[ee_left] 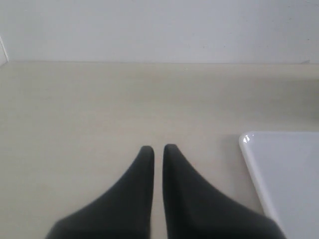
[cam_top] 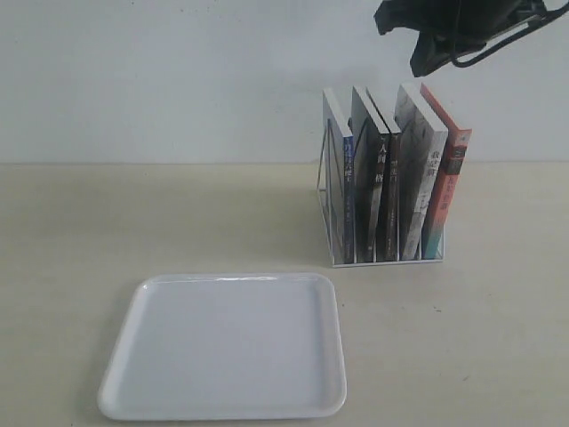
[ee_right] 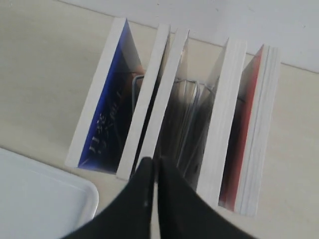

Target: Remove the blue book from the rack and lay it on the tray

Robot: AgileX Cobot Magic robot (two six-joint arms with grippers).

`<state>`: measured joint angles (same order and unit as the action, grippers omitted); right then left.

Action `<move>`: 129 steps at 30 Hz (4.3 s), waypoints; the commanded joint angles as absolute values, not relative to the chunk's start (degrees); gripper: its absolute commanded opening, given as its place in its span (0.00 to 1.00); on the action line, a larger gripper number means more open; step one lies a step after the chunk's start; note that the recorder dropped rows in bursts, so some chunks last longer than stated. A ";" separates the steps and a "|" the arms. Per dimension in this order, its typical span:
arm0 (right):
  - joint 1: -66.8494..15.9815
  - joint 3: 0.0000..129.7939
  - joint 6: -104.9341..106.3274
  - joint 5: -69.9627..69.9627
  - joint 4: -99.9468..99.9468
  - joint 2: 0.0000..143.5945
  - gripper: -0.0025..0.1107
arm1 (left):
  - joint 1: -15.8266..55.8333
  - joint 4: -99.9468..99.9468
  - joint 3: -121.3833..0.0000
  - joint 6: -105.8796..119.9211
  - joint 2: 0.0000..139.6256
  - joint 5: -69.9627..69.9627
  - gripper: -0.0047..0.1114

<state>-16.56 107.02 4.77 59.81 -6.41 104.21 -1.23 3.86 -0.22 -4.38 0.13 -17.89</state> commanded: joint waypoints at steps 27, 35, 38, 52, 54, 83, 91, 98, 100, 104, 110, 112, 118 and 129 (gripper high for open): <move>-16.70 111.56 8.44 56.47 -6.27 112.67 0.30 | -0.77 3.98 0.00 -4.26 0.00 -17.54 0.09; -16.70 111.56 8.76 56.67 -8.54 112.67 0.30 | -0.77 3.98 0.00 -4.26 0.00 -17.54 0.09; -19.02 111.56 11.34 57.37 -10.00 112.67 0.30 | -0.77 3.98 0.00 -4.26 0.00 -17.54 0.09; -25.11 111.56 2.87 57.85 9.45 112.67 0.26 | -0.77 3.98 0.00 -4.26 0.00 -17.54 0.09; -25.11 111.56 1.45 57.85 12.01 112.67 0.26 | -0.77 3.98 0.00 -4.26 0.00 -17.54 0.09; -19.95 111.56 -2.88 60.58 14.60 116.17 0.26 | -0.77 3.98 0.00 -4.26 0.00 -17.54 0.09; -19.95 111.56 -2.88 60.19 13.88 116.83 0.26 | -0.77 3.98 0.00 -4.26 0.00 -17.54 0.09; -19.95 111.56 -3.10 61.12 12.52 118.91 0.26 | -0.77 3.98 0.00 -4.26 0.00 -17.54 0.09; -19.95 111.56 -3.49 61.12 12.43 118.96 0.26 | -0.77 3.98 0.00 -4.26 0.00 -17.54 0.09; -19.95 111.56 -4.45 61.56 12.28 119.11 0.26 | -0.77 3.98 0.00 -4.26 0.00 -17.54 0.09; -19.95 111.56 -4.58 62.16 12.28 119.59 0.26 | -0.77 3.98 0.00 -4.26 0.00 -17.54 0.09; -19.95 111.56 -4.58 62.17 12.28 119.57 0.26 | -0.77 3.98 0.00 -4.26 0.00 -17.54 0.09; -19.95 111.56 -4.58 63.45 12.28 119.57 0.16 | -0.77 3.98 0.00 -4.26 0.00 -17.54 0.09; -19.95 111.56 -4.39 64.07 12.89 118.41 0.02 | -0.77 3.98 0.00 -4.26 0.00 -17.54 0.09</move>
